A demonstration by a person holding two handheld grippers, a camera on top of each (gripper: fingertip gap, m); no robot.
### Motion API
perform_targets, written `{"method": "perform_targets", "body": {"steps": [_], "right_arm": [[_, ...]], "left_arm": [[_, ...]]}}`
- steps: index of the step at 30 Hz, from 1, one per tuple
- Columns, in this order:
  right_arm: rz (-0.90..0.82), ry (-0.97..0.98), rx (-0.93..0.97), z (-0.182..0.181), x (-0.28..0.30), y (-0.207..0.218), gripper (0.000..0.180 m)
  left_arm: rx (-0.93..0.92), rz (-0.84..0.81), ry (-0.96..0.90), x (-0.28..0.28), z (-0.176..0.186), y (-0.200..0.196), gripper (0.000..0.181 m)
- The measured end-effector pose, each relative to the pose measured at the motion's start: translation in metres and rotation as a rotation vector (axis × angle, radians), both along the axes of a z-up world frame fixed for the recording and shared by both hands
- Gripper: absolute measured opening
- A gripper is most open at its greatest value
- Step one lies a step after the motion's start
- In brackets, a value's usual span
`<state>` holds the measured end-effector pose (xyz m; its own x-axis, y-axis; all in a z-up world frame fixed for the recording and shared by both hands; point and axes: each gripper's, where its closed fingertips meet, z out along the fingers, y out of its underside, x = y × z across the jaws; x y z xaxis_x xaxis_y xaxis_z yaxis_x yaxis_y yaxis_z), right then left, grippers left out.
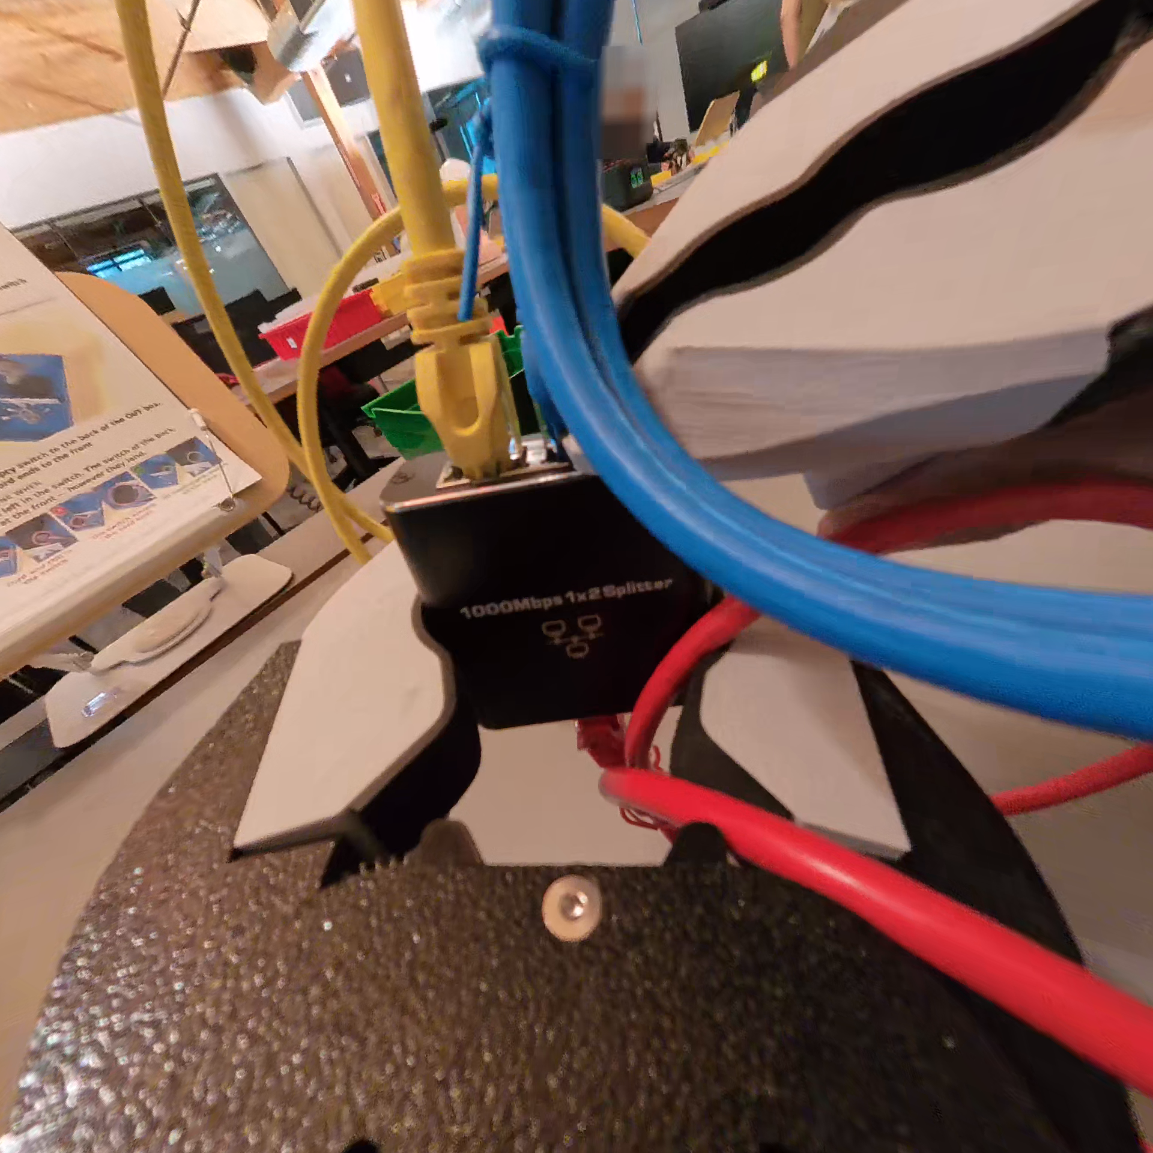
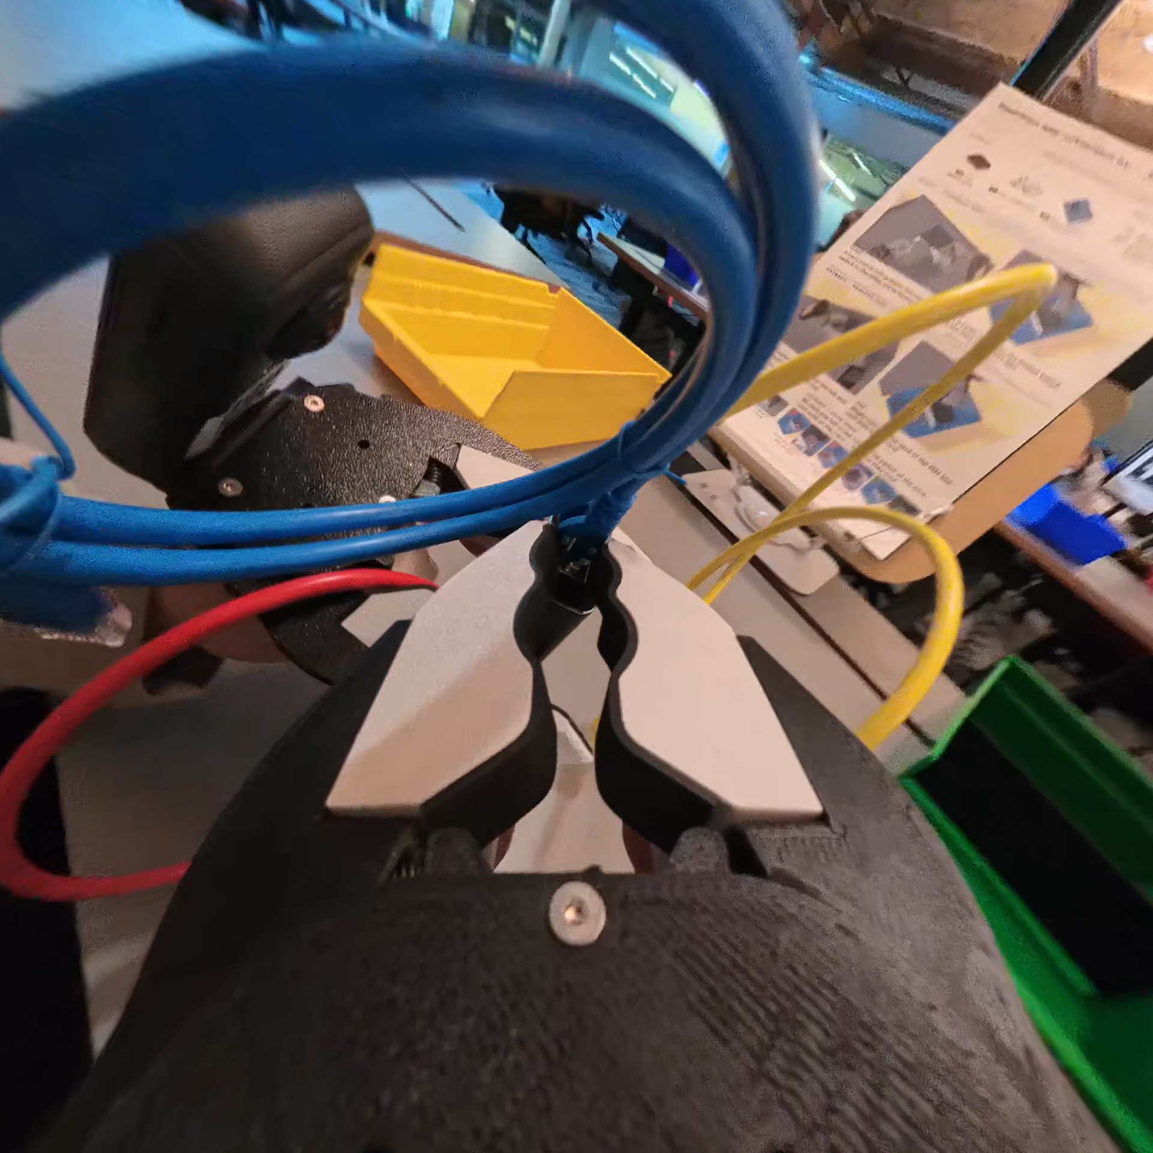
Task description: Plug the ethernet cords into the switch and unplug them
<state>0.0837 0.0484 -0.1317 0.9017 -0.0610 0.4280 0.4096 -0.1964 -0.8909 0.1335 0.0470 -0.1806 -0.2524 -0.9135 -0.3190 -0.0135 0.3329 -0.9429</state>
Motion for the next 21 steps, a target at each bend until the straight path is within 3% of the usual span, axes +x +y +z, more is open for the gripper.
{"method": "perform_targets", "body": {"steps": [6, 11, 15, 19, 21], "right_arm": [[-0.005, -0.033, -0.031, 0.005, -0.002, 0.002, 0.013], [-0.045, -0.208, -0.113, 0.004, -0.004, 0.006, 0.014], [0.017, 0.034, -0.025, 0.007, -0.006, 0.007, 0.012], [-0.051, -0.219, -0.156, 0.005, -0.011, 0.015, 0.014], [-0.042, -0.216, -0.150, 0.007, -0.012, 0.017, 0.013]], "left_arm": [[-0.036, -0.043, -0.017, -0.002, 0.005, -0.002, 0.079], [-0.108, -0.093, -0.020, -0.004, 0.005, -0.004, 0.078], [-0.079, -0.073, -0.060, -0.007, 0.010, 0.002, 0.079], [-0.185, -0.124, -0.062, -0.008, 0.008, -0.001, 0.079], [-0.217, -0.146, -0.065, -0.010, 0.011, -0.002, 0.078]]}}
